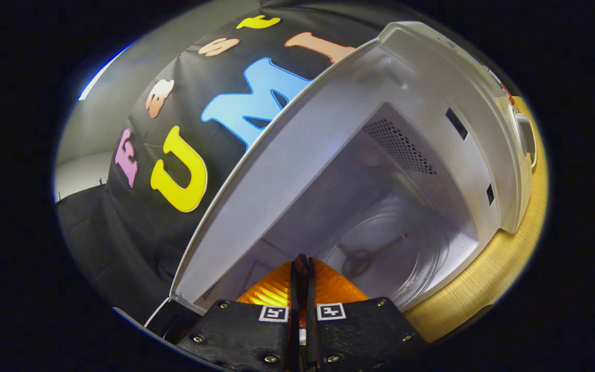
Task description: Open the microwave, put the food inside, and close the microwave door.
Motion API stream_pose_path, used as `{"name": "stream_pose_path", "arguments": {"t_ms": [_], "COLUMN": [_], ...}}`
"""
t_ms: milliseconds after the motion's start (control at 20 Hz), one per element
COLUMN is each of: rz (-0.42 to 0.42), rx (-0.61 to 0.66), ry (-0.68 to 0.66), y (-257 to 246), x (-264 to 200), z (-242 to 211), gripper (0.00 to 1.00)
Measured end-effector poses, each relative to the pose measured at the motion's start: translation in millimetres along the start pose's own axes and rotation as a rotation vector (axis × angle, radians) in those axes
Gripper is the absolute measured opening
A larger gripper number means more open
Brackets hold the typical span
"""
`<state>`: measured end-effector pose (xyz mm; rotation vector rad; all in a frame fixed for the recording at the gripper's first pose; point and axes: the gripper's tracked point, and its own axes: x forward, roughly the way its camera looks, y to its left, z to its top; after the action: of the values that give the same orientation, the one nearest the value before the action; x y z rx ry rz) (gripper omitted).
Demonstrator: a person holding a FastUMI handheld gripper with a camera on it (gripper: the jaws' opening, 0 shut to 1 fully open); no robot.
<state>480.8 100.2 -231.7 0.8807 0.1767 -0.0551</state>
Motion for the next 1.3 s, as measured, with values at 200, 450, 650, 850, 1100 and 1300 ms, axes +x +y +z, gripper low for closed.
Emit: {"name": "stream_pose_path", "arguments": {"t_ms": [200, 450, 650, 850, 1100, 1300], "rz": [-0.015, -0.070, -0.091, -0.053, -0.006, 0.143], "rx": [-0.002, -0.124, -0.257, -0.268, -0.352, -0.476], "ry": [-0.026, -0.122, -0.244, -0.144, 0.087, 0.128], "y": [-10, -19, -24, -15, -8, 37], "x": [14, 23, 26, 6, -48, -127], "z": [-5, 7, 36, 24, -25, -41], "gripper": [0.05, 0.14, 0.33, 0.42, 0.89, 0.90]}}
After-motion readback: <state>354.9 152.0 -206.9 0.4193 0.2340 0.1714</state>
